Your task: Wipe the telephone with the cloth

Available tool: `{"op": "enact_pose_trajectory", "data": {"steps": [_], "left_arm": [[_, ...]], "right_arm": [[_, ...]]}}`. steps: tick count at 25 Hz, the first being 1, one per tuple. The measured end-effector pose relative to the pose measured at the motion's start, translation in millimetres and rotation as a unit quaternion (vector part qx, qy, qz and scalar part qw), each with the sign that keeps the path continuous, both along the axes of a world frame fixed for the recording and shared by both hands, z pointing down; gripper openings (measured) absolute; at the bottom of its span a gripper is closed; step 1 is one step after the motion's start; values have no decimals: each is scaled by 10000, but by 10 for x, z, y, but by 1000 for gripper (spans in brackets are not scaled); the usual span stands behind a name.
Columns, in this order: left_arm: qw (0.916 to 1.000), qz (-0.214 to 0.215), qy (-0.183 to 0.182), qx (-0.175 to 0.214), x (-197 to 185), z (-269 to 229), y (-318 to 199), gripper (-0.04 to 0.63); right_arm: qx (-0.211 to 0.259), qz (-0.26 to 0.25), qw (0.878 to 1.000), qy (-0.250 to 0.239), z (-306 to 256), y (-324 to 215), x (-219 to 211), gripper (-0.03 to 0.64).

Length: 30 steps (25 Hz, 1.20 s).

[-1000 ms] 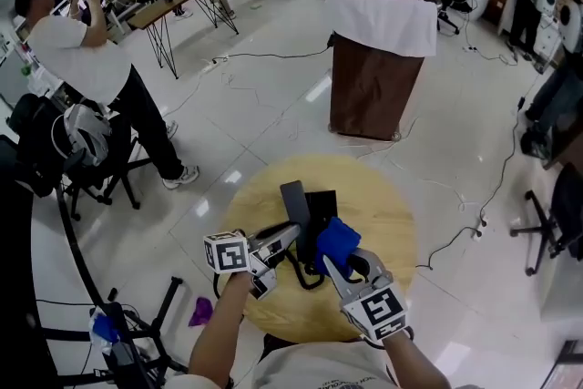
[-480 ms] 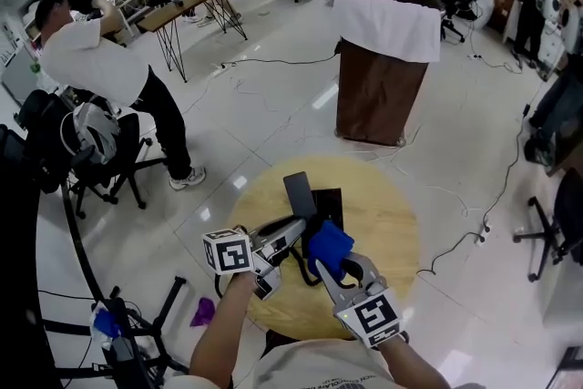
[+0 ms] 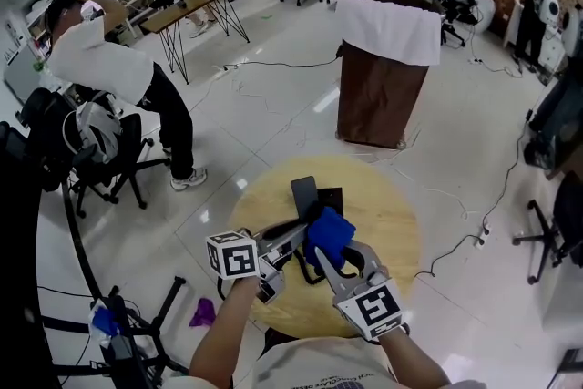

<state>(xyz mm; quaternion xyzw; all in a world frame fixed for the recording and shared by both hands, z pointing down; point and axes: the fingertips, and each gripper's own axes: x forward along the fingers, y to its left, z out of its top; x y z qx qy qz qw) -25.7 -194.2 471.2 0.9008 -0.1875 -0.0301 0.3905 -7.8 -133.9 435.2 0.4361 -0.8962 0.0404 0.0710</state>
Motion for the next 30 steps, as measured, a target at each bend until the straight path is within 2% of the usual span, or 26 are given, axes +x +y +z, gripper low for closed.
{"op": "enact_pose_trajectory", "data": {"steps": [9, 30], "left_arm": [[9998, 153, -80, 98, 85, -34, 137, 64], [9989, 314, -291, 208, 157, -36, 305, 64]], "right_arm": [[429, 96, 9990, 100, -295, -195, 130, 61], [1105, -80, 9933, 318, -852, -583, 31, 61]]}}
